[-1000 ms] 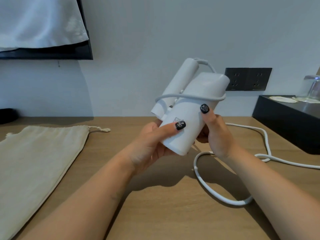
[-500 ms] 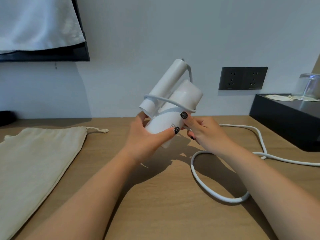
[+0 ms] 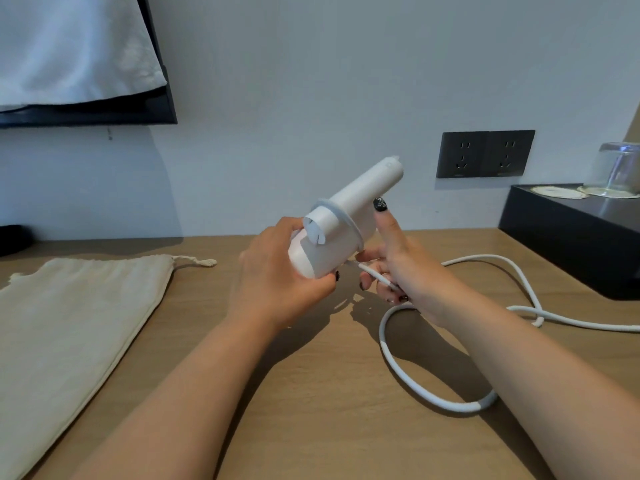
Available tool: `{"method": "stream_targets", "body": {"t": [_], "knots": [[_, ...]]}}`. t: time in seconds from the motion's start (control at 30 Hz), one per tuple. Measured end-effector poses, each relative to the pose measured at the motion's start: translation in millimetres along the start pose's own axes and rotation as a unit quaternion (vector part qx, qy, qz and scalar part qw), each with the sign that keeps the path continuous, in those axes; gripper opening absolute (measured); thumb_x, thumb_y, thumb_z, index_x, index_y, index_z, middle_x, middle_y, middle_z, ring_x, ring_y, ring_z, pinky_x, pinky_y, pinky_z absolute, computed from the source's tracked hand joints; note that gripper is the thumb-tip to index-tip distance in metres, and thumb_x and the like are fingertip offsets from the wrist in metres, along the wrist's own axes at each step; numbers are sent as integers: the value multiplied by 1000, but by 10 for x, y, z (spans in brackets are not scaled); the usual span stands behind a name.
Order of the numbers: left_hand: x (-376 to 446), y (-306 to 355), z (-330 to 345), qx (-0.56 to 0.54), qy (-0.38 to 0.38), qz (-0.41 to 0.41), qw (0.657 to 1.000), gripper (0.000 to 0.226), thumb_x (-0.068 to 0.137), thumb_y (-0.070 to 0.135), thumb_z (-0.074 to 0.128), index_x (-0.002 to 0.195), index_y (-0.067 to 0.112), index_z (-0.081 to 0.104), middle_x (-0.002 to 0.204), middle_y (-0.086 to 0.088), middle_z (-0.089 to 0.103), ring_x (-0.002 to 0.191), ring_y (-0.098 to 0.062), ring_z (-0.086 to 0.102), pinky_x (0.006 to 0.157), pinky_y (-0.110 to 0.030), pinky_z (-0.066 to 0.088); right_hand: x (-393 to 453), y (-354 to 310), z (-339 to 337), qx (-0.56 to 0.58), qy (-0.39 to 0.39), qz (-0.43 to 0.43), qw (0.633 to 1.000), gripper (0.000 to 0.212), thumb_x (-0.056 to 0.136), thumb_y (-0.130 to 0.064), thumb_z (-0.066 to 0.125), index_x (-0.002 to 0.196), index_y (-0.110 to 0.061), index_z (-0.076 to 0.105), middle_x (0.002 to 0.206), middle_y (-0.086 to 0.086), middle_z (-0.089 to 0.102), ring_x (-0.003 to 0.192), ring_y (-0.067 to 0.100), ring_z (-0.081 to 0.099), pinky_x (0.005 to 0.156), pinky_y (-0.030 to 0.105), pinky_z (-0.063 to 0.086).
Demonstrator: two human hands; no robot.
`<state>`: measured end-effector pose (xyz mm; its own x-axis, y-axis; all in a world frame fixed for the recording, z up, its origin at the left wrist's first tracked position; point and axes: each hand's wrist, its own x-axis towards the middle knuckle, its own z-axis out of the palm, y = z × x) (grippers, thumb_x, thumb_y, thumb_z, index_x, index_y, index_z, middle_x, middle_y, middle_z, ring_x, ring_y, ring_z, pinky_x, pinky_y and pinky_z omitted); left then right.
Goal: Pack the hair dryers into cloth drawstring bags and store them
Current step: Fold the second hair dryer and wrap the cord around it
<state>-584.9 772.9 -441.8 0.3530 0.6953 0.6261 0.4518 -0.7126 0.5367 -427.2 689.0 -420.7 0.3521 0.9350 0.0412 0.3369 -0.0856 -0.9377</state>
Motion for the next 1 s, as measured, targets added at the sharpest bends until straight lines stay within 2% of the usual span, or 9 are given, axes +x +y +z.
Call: {"method": "stream_targets", "body": {"t": [0.1, 0.23, 0.37, 0.47, 0.57, 0.7, 0.8, 0.9, 1.0], "knots": [[7, -17, 23, 28, 19, 33, 999, 62, 56, 43, 73, 113, 31, 53, 102, 8, 61, 96, -23, 58, 80, -45, 50, 9, -7, 35, 20, 3, 15, 1000, 106, 53, -92, 22, 108, -11, 60, 63, 6, 60, 44, 13, 39, 48, 26, 34], [18, -39, 62, 91, 26, 96, 991, 66, 59, 41, 71, 121, 30, 54, 110, 7, 60, 104, -21, 54, 81, -33, 29, 27, -5, 7, 98, 6, 35, 995, 109, 50, -96, 32, 109, -9, 59, 68, 11, 61, 48, 19, 39, 48, 28, 31], [40, -77, 63, 149, 46, 189, 969, 68, 60, 33, 75, 123, 27, 52, 117, 0, 58, 104, -25, 53, 79, -34, 24, 43, 39, 11, 150, 1, 26, 988, 79, 69, -88, 44, 94, -15, 62, 77, 15, 57, 77, 32, 38, 46, 27, 28], [49, -62, 47, 164, 56, 237, 956, 68, 62, 32, 75, 125, 30, 49, 121, -1, 58, 105, -26, 52, 80, -38, 28, 45, 69, 1, 182, 14, 8, 983, 58, 77, -71, 48, 83, -16, 61, 71, 15, 53, 74, 33, 35, 44, 26, 24], [32, -34, 53, 85, 48, 200, 975, 77, 63, 37, 75, 131, 34, 40, 123, 2, 54, 109, -24, 50, 85, -41, 35, 21, 66, 14, 202, 44, -35, 978, 41, 86, -53, 45, 76, -15, 58, 67, 13, 50, 54, 23, 37, 44, 26, 24], [-20, 59, 23, -136, -103, 26, 985, 103, 67, 32, 86, 145, 39, 18, 123, 13, 41, 110, -3, 49, 88, -23, 51, 1, 57, -9, 227, 89, -86, 966, 35, 74, -48, 50, 79, -13, 52, 65, 8, 45, 48, 14, 39, 40, 21, 26], [-25, 87, -29, -327, -244, -122, 905, 89, 62, 31, 87, 137, 31, 38, 123, 4, 53, 104, -13, 63, 80, -27, 58, -3, 78, -57, 255, 118, -125, 952, 35, 58, -42, 61, 77, -14, 54, 60, 0, 53, 51, 11, 54, 44, 19, 39], [16, 12, -66, -486, -326, -161, 795, 78, 57, 40, 84, 125, 12, 55, 114, -13, 64, 101, -29, 65, 82, -39, 59, -13, 117, -95, 290, 62, -220, 929, 36, 53, -37, 62, 81, -14, 61, 67, -4, 65, 63, 10, 63, 54, 19, 50], [-7, -21, -87, -471, -400, -139, 774, 83, 56, 44, 87, 125, 11, 56, 111, -14, 66, 101, -29, 64, 86, -41, 57, -16, 166, -91, 265, -11, -264, 927, 42, 58, -35, 61, 90, -8, 61, 76, 1, 69, 74, 14, 67, 64, 25, 54]]}}
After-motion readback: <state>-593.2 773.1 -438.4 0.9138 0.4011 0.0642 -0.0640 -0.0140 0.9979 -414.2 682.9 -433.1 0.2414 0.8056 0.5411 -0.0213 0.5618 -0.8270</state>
